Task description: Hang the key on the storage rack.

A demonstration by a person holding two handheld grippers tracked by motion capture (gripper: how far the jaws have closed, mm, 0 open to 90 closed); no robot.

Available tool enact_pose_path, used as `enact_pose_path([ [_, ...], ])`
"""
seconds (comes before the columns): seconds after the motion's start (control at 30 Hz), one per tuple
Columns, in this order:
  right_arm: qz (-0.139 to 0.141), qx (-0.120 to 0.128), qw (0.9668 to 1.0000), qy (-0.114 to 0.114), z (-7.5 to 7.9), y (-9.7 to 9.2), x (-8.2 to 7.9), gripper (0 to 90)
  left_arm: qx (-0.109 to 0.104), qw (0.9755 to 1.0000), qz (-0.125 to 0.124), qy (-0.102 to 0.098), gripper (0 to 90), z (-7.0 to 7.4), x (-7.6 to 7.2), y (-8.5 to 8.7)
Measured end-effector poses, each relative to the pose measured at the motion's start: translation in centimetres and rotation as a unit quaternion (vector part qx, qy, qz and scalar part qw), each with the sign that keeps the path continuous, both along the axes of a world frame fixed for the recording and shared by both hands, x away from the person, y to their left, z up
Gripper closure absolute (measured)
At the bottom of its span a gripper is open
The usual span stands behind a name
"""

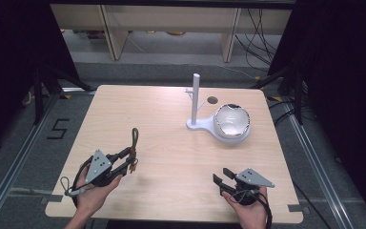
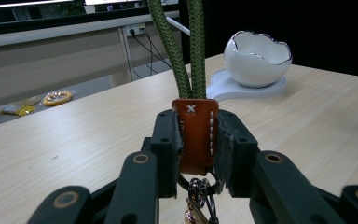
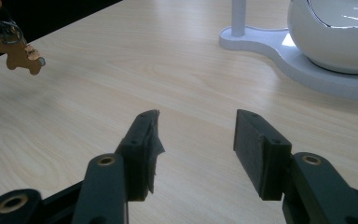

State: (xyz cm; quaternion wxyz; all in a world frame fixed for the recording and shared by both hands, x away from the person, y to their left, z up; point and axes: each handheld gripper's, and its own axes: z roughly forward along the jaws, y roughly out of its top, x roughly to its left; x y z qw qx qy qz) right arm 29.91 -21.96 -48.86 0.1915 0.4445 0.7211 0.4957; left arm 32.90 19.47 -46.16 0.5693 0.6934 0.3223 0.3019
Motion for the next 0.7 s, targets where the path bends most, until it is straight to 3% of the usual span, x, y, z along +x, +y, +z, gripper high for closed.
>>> enact_pose_path([
  [0.03, -0.005, -0.003, 1.0, -0.006, -0.2, 0.0, 0.1, 50.8, 0.001, 1.0, 0.001, -0.002, 69.9, 0.1, 0.1, -0.2],
  [0.1, -0.011, 0.003, 0.9999, 0.005, -0.2, -0.1, -0.2, 50.8, 0.002, 1.0, 0.001, -0.005, 69.9, 0.2, 0.2, -0.5],
  [0.13, -0.006, -0.002, 0.9999, -0.008, -0.3, -0.4, 0.0, 50.8, 0.009, 0.9998, -0.007, -0.018, 69.9, 0.4, 0.6, -0.7],
  [0.17, -0.017, -0.001, 0.9998, 0.013, -0.1, -0.3, -0.4, 50.8, 0.008, 0.9998, -0.007, -0.018, 69.9, 0.5, 0.6, -0.8],
  [0.2, -0.012, -0.009, 0.9999, -0.002, -0.2, -0.5, -0.2, 50.7, 0.001, 0.9997, -0.01, -0.024, 69.9, 0.5, 0.8, -1.0],
  [0.23, -0.007, 0.001, 1.0, -0.006, -0.3, -0.5, -0.1, 50.7, 0.011, 0.9998, -0.005, -0.017, 69.9, 0.7, 0.8, -1.0],
  [0.37, -0.014, 0.001, 0.9999, -0.004, -0.3, -0.5, -0.3, 50.7, 0.008, 0.9997, -0.006, -0.02, 69.8, 1.0, 1.1, -1.3],
  [0.53, -0.016, -0.012, 0.9997, -0.014, -0.3, -0.6, -0.1, 50.6, 0.001, 0.9996, -0.011, -0.025, 69.8, 1.1, 1.4, -1.6],
  [0.63, -0.027, -0.009, 0.9996, 0.004, -0.1, -0.5, -0.4, 50.6, 0.006, 0.9998, -0.007, -0.019, 69.8, 1.2, 1.4, -1.7],
  [0.7, -0.02, -0.005, 0.9998, 0.0, -0.2, -0.5, -0.2, 50.6, 0.006, 0.9998, -0.006, -0.019, 69.8, 1.3, 1.5, -1.7],
])
